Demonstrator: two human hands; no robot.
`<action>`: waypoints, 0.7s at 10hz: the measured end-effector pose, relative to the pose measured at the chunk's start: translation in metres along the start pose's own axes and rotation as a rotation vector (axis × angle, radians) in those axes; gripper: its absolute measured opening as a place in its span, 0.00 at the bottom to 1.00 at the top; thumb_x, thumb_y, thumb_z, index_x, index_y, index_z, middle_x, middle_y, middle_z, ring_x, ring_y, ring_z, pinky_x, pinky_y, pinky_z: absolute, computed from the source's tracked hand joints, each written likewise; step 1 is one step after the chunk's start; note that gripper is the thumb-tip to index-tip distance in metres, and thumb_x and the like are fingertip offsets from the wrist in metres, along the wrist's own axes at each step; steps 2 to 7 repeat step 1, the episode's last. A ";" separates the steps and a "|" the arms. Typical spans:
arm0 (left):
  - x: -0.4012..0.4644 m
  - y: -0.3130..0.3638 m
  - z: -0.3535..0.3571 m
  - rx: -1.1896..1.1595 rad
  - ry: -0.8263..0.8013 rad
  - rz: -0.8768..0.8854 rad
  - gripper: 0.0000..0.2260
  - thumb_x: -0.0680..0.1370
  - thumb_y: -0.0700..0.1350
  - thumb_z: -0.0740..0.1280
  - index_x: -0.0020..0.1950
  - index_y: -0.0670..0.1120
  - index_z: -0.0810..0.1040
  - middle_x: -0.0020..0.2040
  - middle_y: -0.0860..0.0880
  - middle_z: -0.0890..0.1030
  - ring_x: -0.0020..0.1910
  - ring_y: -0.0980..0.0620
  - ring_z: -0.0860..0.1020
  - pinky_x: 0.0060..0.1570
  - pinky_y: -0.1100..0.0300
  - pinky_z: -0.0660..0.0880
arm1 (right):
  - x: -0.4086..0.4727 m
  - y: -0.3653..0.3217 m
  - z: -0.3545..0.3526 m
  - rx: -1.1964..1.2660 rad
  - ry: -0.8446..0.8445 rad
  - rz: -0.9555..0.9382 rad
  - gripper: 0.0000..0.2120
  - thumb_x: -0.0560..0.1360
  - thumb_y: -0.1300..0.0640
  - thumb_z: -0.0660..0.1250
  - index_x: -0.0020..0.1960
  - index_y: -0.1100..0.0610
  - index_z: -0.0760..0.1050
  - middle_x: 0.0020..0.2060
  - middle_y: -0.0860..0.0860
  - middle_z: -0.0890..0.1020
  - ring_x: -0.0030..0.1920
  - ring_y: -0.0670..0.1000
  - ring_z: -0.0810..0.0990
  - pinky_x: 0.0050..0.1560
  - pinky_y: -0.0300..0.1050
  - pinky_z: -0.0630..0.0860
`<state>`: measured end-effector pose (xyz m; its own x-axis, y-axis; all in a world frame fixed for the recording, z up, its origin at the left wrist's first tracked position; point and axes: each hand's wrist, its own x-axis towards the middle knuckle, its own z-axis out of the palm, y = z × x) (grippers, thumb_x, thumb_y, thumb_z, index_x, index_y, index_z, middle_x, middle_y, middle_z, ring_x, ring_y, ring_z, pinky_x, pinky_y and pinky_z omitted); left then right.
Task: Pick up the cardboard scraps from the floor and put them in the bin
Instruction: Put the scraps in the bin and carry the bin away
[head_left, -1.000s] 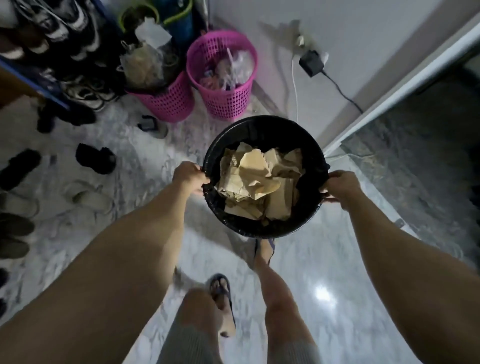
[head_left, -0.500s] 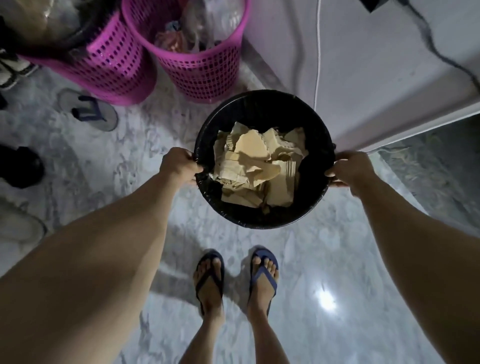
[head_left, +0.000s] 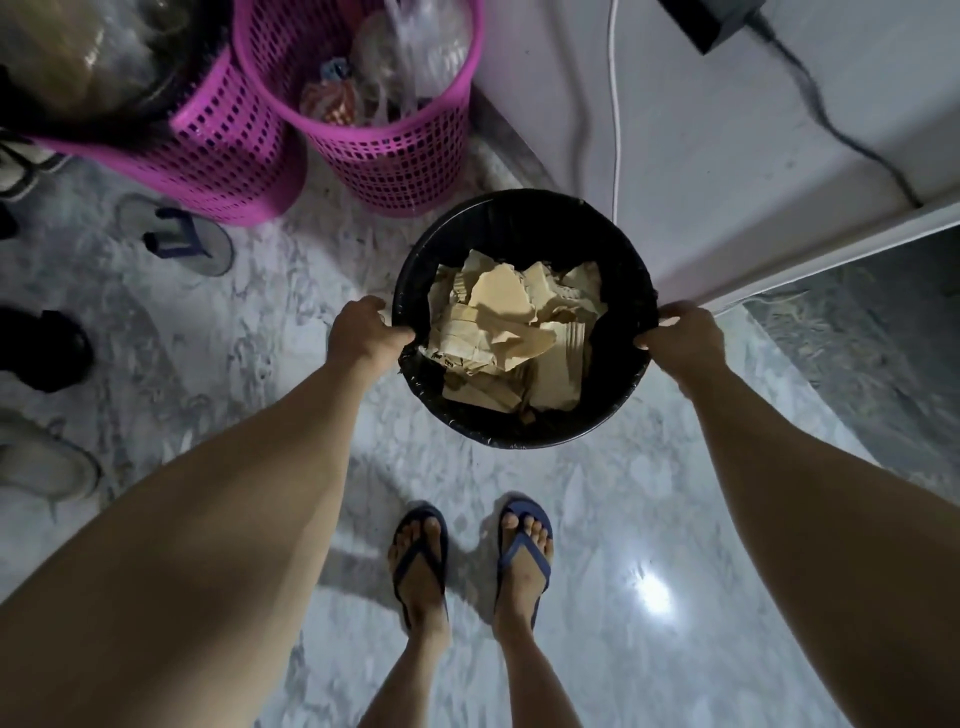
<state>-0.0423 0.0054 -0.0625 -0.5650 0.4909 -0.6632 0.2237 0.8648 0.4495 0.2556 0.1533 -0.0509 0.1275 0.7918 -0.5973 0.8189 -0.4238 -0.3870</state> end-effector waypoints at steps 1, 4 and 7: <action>-0.039 0.014 -0.007 -0.004 0.063 0.008 0.25 0.77 0.46 0.72 0.73 0.43 0.71 0.66 0.43 0.78 0.65 0.43 0.77 0.59 0.57 0.71 | -0.035 -0.014 -0.013 0.002 0.023 -0.028 0.19 0.71 0.62 0.70 0.62 0.60 0.77 0.58 0.59 0.81 0.61 0.61 0.78 0.59 0.50 0.76; -0.039 0.014 -0.007 -0.004 0.063 0.008 0.25 0.77 0.46 0.72 0.73 0.43 0.71 0.66 0.43 0.78 0.65 0.43 0.77 0.59 0.57 0.71 | -0.035 -0.014 -0.013 0.002 0.023 -0.028 0.19 0.71 0.62 0.70 0.62 0.60 0.77 0.58 0.59 0.81 0.61 0.61 0.78 0.59 0.50 0.76; -0.039 0.014 -0.007 -0.004 0.063 0.008 0.25 0.77 0.46 0.72 0.73 0.43 0.71 0.66 0.43 0.78 0.65 0.43 0.77 0.59 0.57 0.71 | -0.035 -0.014 -0.013 0.002 0.023 -0.028 0.19 0.71 0.62 0.70 0.62 0.60 0.77 0.58 0.59 0.81 0.61 0.61 0.78 0.59 0.50 0.76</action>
